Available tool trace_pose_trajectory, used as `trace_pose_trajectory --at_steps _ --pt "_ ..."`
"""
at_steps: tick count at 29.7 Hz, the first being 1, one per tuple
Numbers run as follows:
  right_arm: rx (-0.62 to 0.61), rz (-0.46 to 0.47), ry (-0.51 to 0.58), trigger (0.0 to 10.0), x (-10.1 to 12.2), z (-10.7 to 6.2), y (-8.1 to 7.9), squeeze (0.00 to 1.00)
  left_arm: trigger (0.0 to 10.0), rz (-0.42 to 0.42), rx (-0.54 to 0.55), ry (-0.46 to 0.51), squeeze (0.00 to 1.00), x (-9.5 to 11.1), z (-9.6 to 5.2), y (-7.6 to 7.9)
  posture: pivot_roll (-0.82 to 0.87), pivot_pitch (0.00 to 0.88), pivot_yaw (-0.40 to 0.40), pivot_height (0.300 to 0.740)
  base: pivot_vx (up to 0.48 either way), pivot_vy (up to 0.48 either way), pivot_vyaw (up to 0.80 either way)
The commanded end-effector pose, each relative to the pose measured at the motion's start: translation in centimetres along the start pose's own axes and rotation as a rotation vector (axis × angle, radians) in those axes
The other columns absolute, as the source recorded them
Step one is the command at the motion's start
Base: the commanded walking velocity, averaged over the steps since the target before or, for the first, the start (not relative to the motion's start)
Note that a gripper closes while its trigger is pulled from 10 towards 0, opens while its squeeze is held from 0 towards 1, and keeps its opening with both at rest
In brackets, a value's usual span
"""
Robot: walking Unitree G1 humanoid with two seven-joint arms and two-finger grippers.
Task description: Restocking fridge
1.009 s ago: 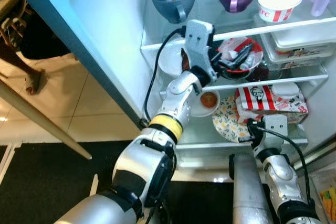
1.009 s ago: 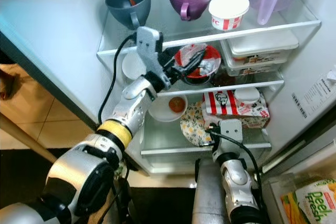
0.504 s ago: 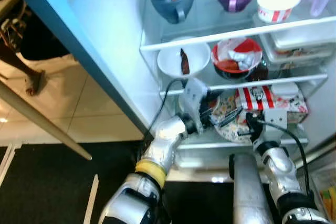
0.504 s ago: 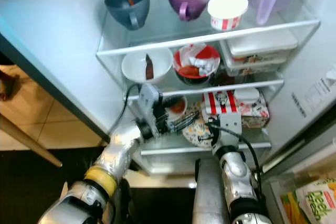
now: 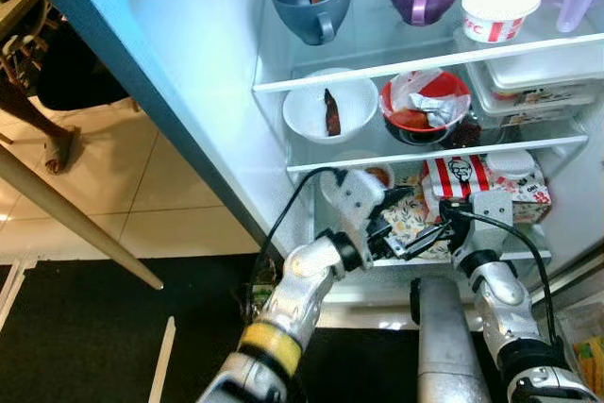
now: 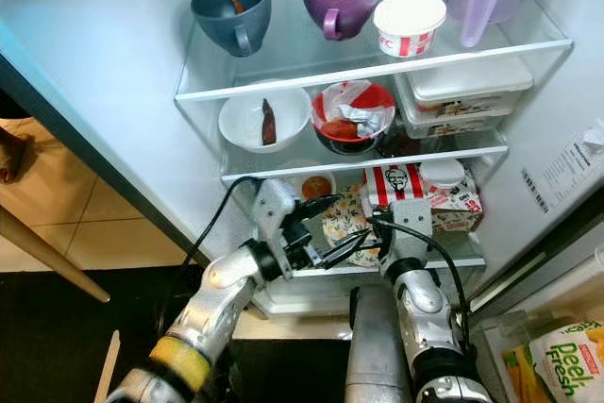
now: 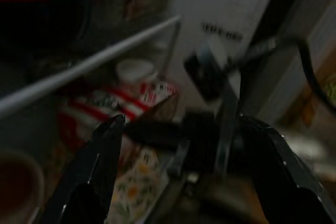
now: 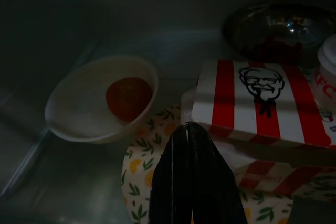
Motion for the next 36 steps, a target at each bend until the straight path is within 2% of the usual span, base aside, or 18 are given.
trace_pose_trajectory --at_steps 1,2,3,4,6,7,8,9,10,11,14,15,17,20,28,30,32,36 --pt "0.009 0.014 -0.032 10.0 -1.1 -0.3 -0.4 0.00 10.0 -0.047 0.014 -0.019 0.00 -1.2 -0.6 0.7 -0.14 0.158 0.173 0.540 0.000 0.000 0.00" --pt "0.001 0.012 -0.044 10.0 -1.3 -0.3 -0.1 0.00 10.0 -0.068 0.034 -0.036 0.00 -1.9 -1.8 0.5 -0.13 0.147 0.164 0.540 0.000 0.000 0.00" --pt "-0.007 0.013 -0.058 10.0 -1.5 -0.3 0.3 0.00 10.0 -0.123 0.069 -0.063 0.00 -3.1 -3.9 0.1 -0.11 0.118 0.155 0.540 0.000 0.000 0.00" --pt "-0.007 0.013 -0.058 10.0 -1.5 -0.3 0.3 0.00 10.0 -0.123 0.069 -0.063 0.00 -3.1 -3.9 0.1 -0.11 0.118 0.155 0.540 0.000 0.000 0.00" --pt "-0.001 0.029 -0.079 10.0 -1.8 -0.3 0.6 0.00 10.0 -0.249 0.157 -0.115 0.00 -5.5 -8.6 -1.3 -0.09 0.091 0.139 0.550 0.000 0.000 0.00" --pt "-0.001 0.029 -0.079 10.0 -1.8 -0.3 0.6 0.00 10.0 -0.249 0.157 -0.115 0.00 -5.5 -8.6 -1.3 -0.09 0.091 0.139 0.550 0.000 0.000 0.00" --pt "0.002 0.032 -0.084 10.0 -1.9 -0.2 0.5 0.00 10.0 -0.280 0.192 -0.133 0.00 -6.2 -10.1 -1.8 -0.09 0.091 0.139 0.555 0.000 0.000 0.00" --pt "0.011 0.036 -0.094 10.0 -2.0 -0.1 0.3 0.00 10.0 -0.342 0.264 -0.191 0.00 -8.4 -12.9 -2.6 -0.08 0.072 0.127 0.565 0.000 0.000 0.00" --pt "0.011 0.036 -0.094 10.0 -2.0 -0.1 0.3 0.00 10.0 -0.342 0.264 -0.191 0.00 -8.4 -12.9 -2.6 -0.08 0.072 0.127 0.565 0.000 0.000 0.00" --pt "0.018 0.037 -0.098 10.0 -2.1 -0.1 0.1 0.00 10.0 -0.365 0.286 -0.225 0.00 -9.4 -14.2 -2.6 -0.07 0.069 0.125 0.570 0.000 0.000 0.00" --pt "0.023 0.038 -0.105 10.0 -2.2 0.0 -0.1 0.00 10.0 -0.388 0.314 -0.260 0.00 -10.4 -15.4 -2.8 -0.07 0.056 0.117 0.575 0.000 0.000 0.00" --pt "0.028 0.039 -0.115 10.0 -2.4 0.0 -0.2 0.00 10.0 -0.415 0.349 -0.290 0.00 -11.3 -16.7 -2.9 -0.07 0.046 0.113 0.580 0.000 0.000 0.00" --pt "0.028 0.039 -0.115 10.0 -2.4 0.0 -0.2 0.00 10.0 -0.415 0.349 -0.290 0.00 -11.3 -16.7 -2.9 -0.07 0.046 0.113 0.580 0.000 0.000 0.00" --pt "0.036 0.042 -0.169 10.0 -3.8 -0.5 -0.3 0.00 10.0 -0.499 0.489 -0.357 0.00 -13.5 -19.6 -3.9 -0.07 0.024 0.095 0.595 0.000 0.000 0.00" --pt "0.030 0.053 -0.238 10.0 -5.9 -1.6 0.0 0.00 10.0 -0.568 0.571 -0.408 0.00 -15.2 -21.4 -3.6 -0.08 0.014 0.083 0.615 0.000 0.000 0.00" --pt "0.019 0.057 -0.322 10.0 -8.3 -3.0 0.2 0.00 10.0 -0.615 0.610 -0.448 0.00 -16.4 -22.8 -2.9 -0.08 0.009 0.079 0.620 0.000 0.000 0.00" --pt "0.013 0.056 -0.356 10.0 -9.2 -3.6 0.3 0.00 10.0 -0.631 0.623 -0.463 0.00 -16.8 -23.3 -2.6 -0.08 0.009 0.079 0.620 0.000 0.000 0.00" --pt "0.009 0.066 -0.462 10.0 -12.3 -6.1 0.7 0.00 10.0 -0.684 0.701 -0.525 0.00 -18.0 -26.0 -1.7 -0.09 0.001 0.074 0.620 0.000 0.000 0.00"
Point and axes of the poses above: a point about 5 cm out from each wrist's last joint towards the gripper, its own z axis pointing out of the wrist towards the gripper, its own x axis along the axis of the wrist's last joint, y = z × x, the point moved 6 cm from there along z, pointing out of the wrist towards the gripper, and after that the axes turned 1 degree about z, right-handed, at the moved point
